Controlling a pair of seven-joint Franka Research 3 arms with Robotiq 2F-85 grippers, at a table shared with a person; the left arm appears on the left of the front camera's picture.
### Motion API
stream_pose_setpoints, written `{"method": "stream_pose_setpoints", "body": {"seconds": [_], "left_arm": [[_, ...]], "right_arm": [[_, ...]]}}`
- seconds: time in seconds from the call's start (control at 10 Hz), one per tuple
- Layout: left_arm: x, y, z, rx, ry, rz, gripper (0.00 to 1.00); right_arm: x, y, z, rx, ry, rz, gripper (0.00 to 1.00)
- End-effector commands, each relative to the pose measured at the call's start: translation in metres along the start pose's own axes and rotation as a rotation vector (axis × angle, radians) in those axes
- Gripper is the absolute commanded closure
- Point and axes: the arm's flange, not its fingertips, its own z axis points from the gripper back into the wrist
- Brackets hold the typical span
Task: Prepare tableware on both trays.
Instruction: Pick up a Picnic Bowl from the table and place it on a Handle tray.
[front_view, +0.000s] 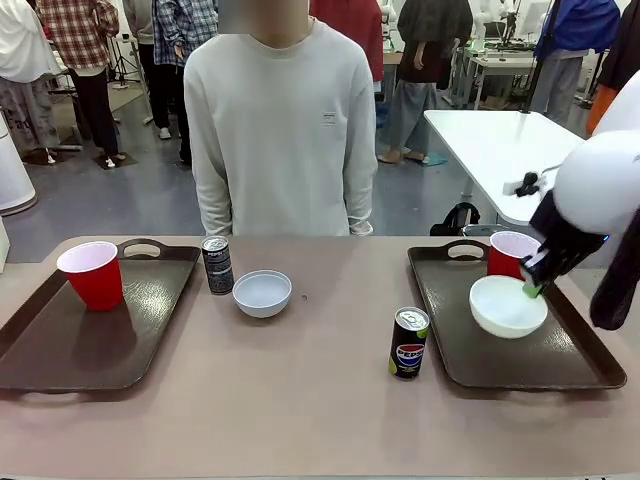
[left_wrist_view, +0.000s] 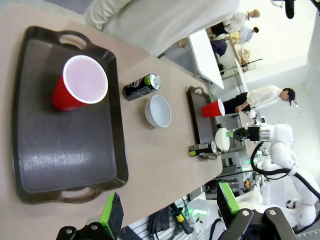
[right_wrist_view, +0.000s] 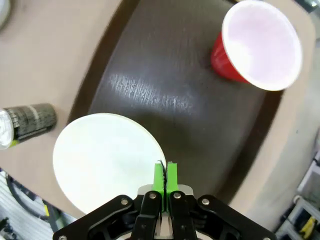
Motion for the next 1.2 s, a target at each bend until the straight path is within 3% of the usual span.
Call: {"method": "stream_pose_setpoints", "body": {"seconds": [0.0,0.1,0.2,0.7,0.8,0.9,1.0,1.1], "left_arm": [[-0.001,0.000,0.001,-0.015,-0.005,-0.009,0.00],[-0.001,0.000,0.001,-0.015,-0.005,-0.009,0.00],[-0.001,0.000,0.001,-0.015,-0.005,-0.009,0.00],[-0.001,0.000,0.001,-0.015,-0.005,-0.009,0.00],[-0.001,0.000,0.001,-0.015,-0.005,-0.009,0.00],[-0.001,0.000,0.001,-0.015,-0.005,-0.009,0.00],[-0.001,0.000,0.001,-0.015,-0.005,-0.009,0.00],[-0.001,0.000,0.001,-0.015,-0.005,-0.009,0.00]], "right_arm": [[-0.007,0.001,0.029,-0.008,-0.034,-0.002,0.98],[-0.007,0.001,0.029,-0.008,-0.034,-0.002,0.98],[0.001,0.000,-0.005,-0.001,0.007,0.000,0.98],[0.015,-0.015,-0.059,0.018,0.125,-0.022,0.98],[0.014,-0.019,-0.067,0.015,0.151,-0.023,0.75],[0.014,-0.018,-0.067,0.021,0.148,-0.023,0.41],[0.011,-0.019,-0.064,0.023,0.140,-0.021,0.16],[0.008,-0.020,-0.051,0.040,0.111,-0.017,0.00]]}}
